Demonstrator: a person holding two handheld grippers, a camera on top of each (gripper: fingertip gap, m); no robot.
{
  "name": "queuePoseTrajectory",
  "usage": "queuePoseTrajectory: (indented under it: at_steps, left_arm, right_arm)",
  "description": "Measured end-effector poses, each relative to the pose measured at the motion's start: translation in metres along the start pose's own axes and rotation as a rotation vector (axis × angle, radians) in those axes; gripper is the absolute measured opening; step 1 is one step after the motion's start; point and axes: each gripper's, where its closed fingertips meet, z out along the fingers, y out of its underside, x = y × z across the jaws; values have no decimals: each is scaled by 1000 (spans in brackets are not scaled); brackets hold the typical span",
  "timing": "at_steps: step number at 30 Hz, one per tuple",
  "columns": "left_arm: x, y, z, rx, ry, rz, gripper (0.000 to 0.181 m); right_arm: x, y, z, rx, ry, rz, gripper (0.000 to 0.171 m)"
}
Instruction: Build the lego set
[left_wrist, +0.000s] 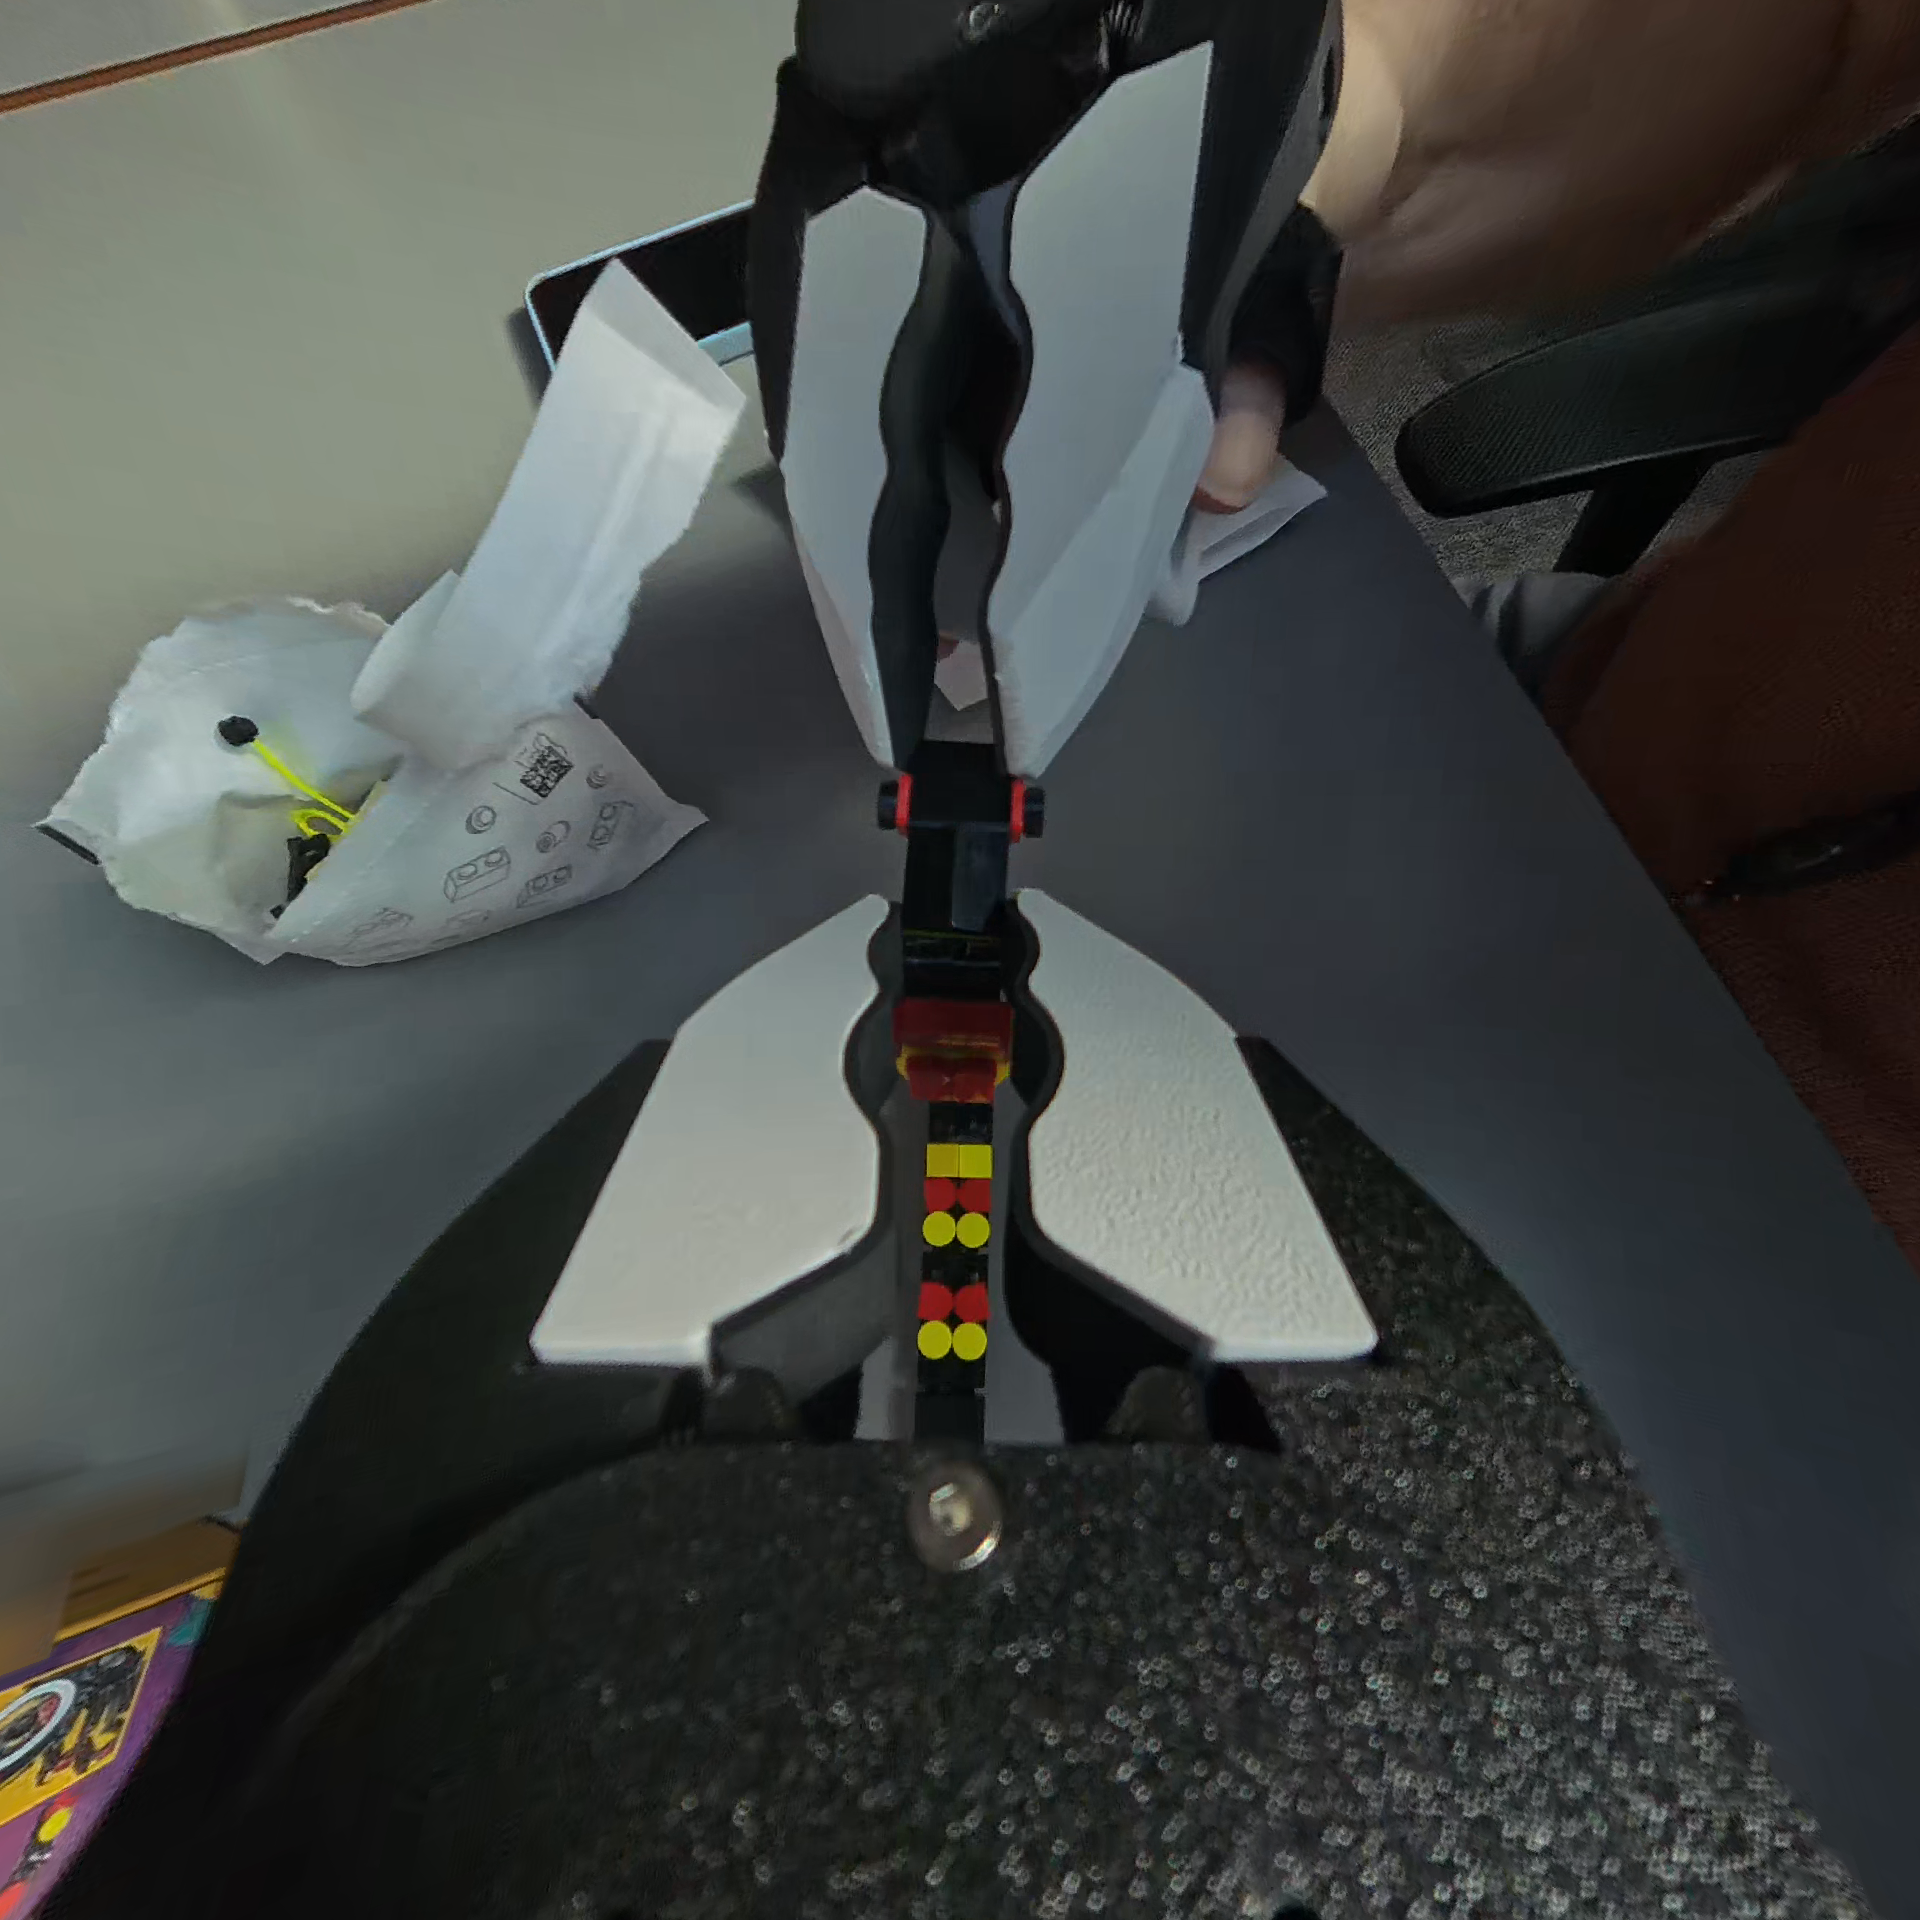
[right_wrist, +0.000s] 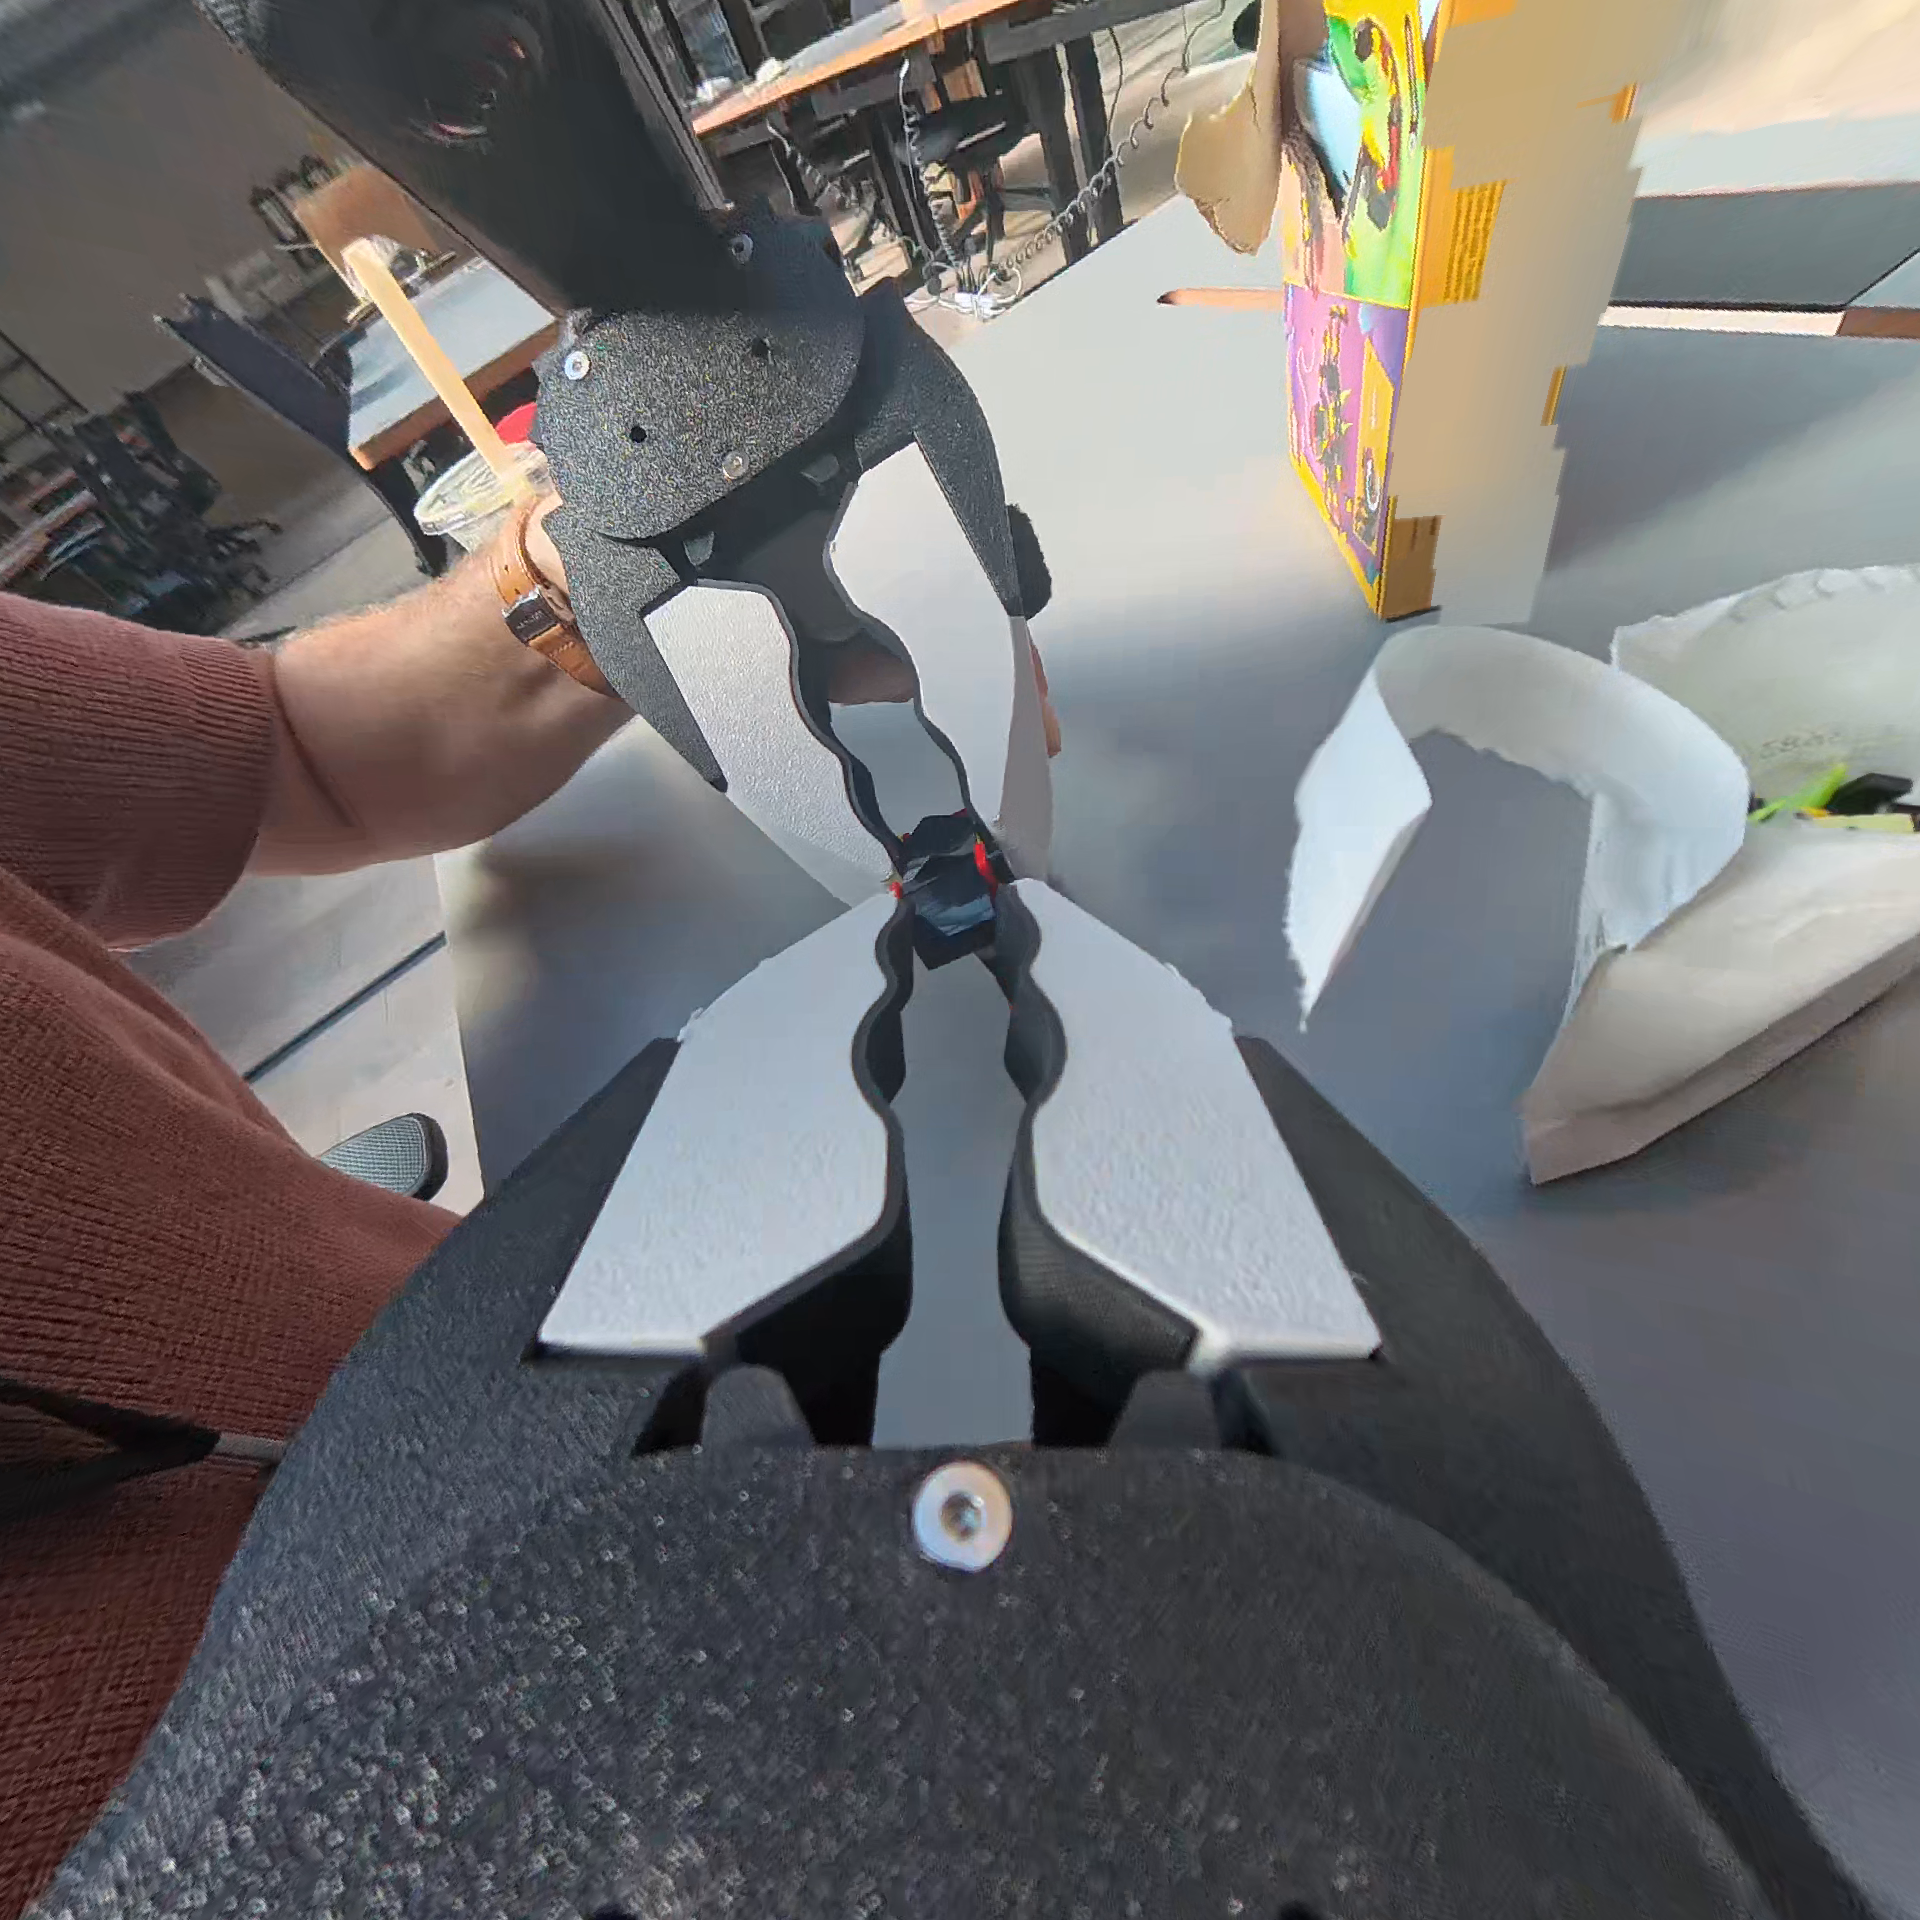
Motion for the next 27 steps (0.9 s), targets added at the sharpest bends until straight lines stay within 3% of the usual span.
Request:
queuePoseTrajectory:
  at_steps: [3, 7, 9, 13, 16, 20, 27]
  left_arm:
    - [4, 1, 3, -25, 13, 21, 17]
    - [-3, 2, 3, -36, 19, -15, 17]
    - [-3, 1, 5, -56, 35, -8, 17]
    - [0, -2, 9, -79, 65, 19, 17]
    - [3, -2, 10, -99, 78, 38, 17]
    - [4, -3, 12, -121, 80, 55, 17]
    - [3, -5, 14, -58, 119, -25, 18]
  right_arm:
    - [4, -12, -13, 111, 34, 9, 0]
    - [1, 13, -8, -26, 145, -237, 0]
    - [5, 5, -11, 8, 233, -383, 13]
    - [5, 13, 2, -107, 195, -442, 43]
    - [6, 13, 4, -129, 160, -462, 28]
    - [4, 14, 1, -139, 150, -519, 27]
    - [4, 9, -3, -46, 347, -768, 26]
